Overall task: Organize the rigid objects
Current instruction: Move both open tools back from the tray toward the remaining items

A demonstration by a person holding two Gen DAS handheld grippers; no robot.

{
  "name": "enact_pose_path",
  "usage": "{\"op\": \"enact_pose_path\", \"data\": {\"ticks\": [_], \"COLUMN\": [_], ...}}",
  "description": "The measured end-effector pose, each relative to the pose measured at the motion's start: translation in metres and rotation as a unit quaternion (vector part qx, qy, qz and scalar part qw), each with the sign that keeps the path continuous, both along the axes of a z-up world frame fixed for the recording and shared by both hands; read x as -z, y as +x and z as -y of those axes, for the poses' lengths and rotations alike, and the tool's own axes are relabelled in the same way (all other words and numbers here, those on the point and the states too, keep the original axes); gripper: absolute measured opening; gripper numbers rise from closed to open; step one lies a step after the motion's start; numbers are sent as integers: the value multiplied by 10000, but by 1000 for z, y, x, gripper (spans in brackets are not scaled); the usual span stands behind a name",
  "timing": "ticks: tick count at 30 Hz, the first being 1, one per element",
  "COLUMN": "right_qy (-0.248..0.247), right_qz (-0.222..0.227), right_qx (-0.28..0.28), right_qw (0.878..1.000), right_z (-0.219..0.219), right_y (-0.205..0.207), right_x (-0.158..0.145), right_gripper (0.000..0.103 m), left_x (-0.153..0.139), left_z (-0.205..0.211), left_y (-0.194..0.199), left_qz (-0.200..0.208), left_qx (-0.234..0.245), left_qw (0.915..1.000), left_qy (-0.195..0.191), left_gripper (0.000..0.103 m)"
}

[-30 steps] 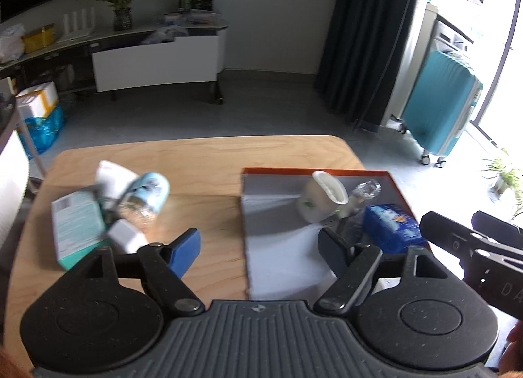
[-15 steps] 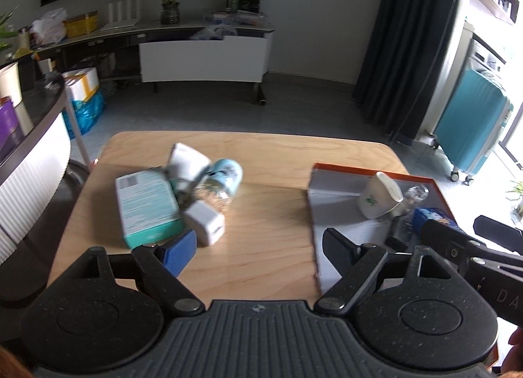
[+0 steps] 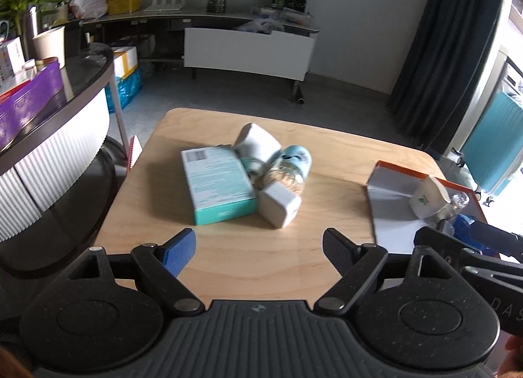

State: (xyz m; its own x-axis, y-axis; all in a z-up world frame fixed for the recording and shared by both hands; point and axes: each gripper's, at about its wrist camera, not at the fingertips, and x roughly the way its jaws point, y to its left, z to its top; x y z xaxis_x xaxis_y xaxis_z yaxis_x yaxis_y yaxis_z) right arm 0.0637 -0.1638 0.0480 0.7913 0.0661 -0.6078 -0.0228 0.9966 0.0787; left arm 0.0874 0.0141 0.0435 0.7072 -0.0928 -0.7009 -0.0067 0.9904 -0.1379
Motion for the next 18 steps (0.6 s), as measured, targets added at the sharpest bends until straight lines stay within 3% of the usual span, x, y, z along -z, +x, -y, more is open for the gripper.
{"op": "enact_pose_path", "data": {"ticks": [11,18], "right_qy": [-7,57], "right_qz": [-111,-140], "right_qx": [-191,-206], "right_qw": [9998,9997], "right_z": [-14,-11], "right_y": [5,8], "right_x": [10,15], "right_gripper": [95,95], "left_x": [16,24], "left_z": [-33,-43], "left_y": [14,50], "left_qz": [-146,-210], "left_qx": [-480,-728], "left_qw": [9986,9968], "left_qy": [-138,-262], "left_gripper": [89,94]}}
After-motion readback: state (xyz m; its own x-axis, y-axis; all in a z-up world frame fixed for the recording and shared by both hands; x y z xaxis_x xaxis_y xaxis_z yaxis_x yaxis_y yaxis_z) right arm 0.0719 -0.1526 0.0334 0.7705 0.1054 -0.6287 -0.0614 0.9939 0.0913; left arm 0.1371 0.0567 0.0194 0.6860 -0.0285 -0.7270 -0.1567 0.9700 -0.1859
